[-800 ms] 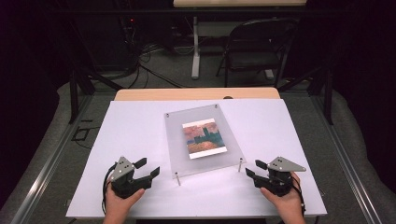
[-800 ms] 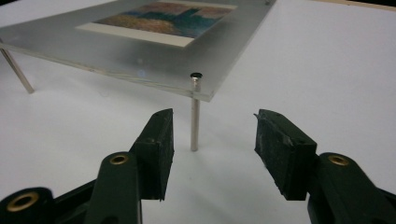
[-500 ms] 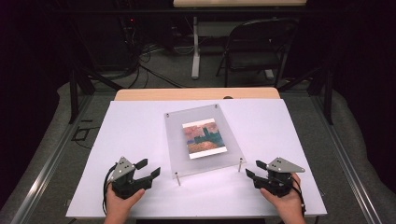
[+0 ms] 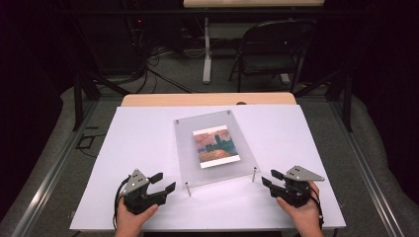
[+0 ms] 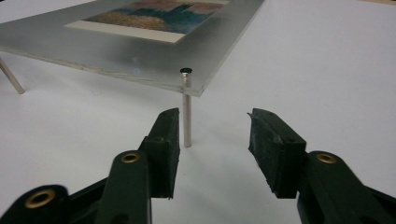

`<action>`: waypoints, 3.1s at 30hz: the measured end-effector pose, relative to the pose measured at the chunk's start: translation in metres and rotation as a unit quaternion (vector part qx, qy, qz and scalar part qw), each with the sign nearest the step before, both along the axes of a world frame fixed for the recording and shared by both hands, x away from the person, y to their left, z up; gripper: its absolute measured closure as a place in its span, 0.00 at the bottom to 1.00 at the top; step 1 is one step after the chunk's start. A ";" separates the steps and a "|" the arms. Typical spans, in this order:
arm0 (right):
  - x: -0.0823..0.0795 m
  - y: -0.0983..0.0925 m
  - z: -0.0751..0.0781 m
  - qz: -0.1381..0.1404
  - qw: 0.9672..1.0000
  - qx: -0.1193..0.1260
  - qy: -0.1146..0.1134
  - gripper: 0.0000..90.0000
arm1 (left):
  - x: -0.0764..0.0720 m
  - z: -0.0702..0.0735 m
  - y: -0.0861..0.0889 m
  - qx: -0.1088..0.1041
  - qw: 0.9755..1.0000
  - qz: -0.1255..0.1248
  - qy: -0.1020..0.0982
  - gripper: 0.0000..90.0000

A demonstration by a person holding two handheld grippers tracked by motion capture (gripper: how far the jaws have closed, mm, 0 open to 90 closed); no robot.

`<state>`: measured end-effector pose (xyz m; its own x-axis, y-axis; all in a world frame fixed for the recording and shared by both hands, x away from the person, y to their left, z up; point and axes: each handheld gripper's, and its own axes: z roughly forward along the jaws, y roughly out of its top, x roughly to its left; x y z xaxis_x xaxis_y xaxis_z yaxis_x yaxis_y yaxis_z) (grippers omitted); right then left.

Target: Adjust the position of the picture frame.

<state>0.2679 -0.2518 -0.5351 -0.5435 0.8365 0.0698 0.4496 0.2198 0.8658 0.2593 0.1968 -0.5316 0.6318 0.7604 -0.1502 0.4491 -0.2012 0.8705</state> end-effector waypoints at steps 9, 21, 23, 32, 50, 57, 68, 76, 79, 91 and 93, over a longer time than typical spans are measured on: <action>0.001 0.001 -0.002 0.006 1.000 0.004 0.007 0.62 | -0.007 0.000 -0.006 -0.001 1.000 -0.017 0.014 0.46; 0.002 0.004 -0.003 0.015 1.000 0.004 0.016 0.62 | -0.010 -0.007 -0.019 0.012 0.997 -0.053 0.048 0.54; 0.002 0.003 -0.003 0.014 1.000 0.004 0.016 0.61 | -0.009 -0.008 -0.020 0.010 0.997 -0.060 0.052 0.55; 0.003 0.005 -0.004 0.016 1.000 0.003 0.018 0.60 | -0.007 -0.016 -0.038 0.025 0.995 -0.075 0.064 0.61; 0.003 0.008 -0.003 0.014 1.000 0.002 0.013 0.61 | 0.001 -0.024 -0.054 0.031 0.997 -0.043 0.064 0.84; 0.006 0.013 -0.003 0.016 1.000 0.002 0.020 0.62 | 0.002 -0.025 -0.053 0.022 0.997 -0.033 0.068 0.93; 0.016 0.024 -0.008 0.016 0.999 -0.015 0.036 0.74 | 0.002 -0.026 -0.053 0.021 0.997 -0.030 0.064 0.94; 0.031 0.028 -0.017 0.023 0.997 -0.012 0.067 0.80 | 0.001 -0.026 -0.053 0.022 0.997 -0.031 0.064 0.94; 0.036 0.036 -0.020 0.035 0.997 -0.025 0.070 0.81 | 0.002 -0.026 -0.052 0.021 0.997 -0.032 0.064 0.94; 0.041 0.038 -0.022 0.029 0.997 -0.011 0.073 0.94 | 0.002 -0.025 -0.052 0.022 0.997 -0.033 0.064 0.95; 0.041 0.037 -0.023 0.029 0.997 -0.009 0.073 0.94 | 0.002 -0.025 -0.052 0.022 0.997 -0.032 0.064 0.95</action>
<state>0.3089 -0.2144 -0.5577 -0.5767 0.8054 0.1368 0.5559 0.2642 0.7881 0.2611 0.1451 -0.5565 0.6576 0.7261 -0.2008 0.5411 -0.2697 0.7965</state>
